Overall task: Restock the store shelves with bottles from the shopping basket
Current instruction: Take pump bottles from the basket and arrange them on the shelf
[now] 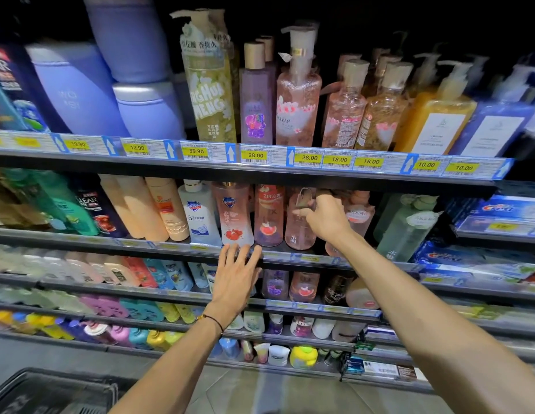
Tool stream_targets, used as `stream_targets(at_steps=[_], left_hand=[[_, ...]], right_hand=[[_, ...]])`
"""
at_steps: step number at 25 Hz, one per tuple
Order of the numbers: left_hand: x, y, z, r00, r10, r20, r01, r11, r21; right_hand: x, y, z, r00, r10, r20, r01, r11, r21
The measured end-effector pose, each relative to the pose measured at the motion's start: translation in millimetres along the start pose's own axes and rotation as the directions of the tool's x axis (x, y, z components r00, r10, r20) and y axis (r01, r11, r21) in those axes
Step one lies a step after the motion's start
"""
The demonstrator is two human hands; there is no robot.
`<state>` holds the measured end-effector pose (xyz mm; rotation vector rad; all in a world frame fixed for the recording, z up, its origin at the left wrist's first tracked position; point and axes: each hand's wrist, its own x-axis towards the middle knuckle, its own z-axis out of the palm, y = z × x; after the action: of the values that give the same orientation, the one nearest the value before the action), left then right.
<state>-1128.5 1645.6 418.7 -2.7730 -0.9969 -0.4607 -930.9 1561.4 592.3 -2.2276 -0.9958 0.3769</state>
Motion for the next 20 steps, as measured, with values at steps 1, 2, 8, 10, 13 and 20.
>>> stream_targets(at_steps=[1, 2, 8, 10, 13, 20], left_hand=[[0, 0, 0, 1.000, -0.001, 0.000, 0.001, 1.000, -0.001], [0, 1, -1, 1.000, 0.000, -0.001, 0.000, 1.000, 0.000], [0, 4, -3, 1.000, -0.009, -0.002, 0.009, 1.000, 0.021], [2, 6, -7, 1.000, -0.015, 0.008, 0.015, 1.000, 0.023], [9, 13, -22, 0.996, -0.080, -0.047, 0.077, 0.994, -0.072], [62, 47, -85, 0.894, -0.326, -0.308, 0.172, 0.883, -0.437]], right_hand=[[-3, 0, -2, 1.000, -0.013, -0.001, 0.013, 1.000, 0.010], [-6, 0, -4, 1.000, -0.022, 0.004, 0.022, 1.000, 0.020], [-19, 0, -12, 0.997, -0.067, 0.028, 0.065, 0.997, 0.039], [-23, 2, -13, 0.997, -0.068, 0.039, 0.067, 0.997, 0.030], [-33, 12, -12, 0.993, -0.109, 0.044, 0.110, 0.994, -0.011], [-73, 55, 4, 0.940, -0.336, -0.063, 0.334, 0.942, -0.039]])
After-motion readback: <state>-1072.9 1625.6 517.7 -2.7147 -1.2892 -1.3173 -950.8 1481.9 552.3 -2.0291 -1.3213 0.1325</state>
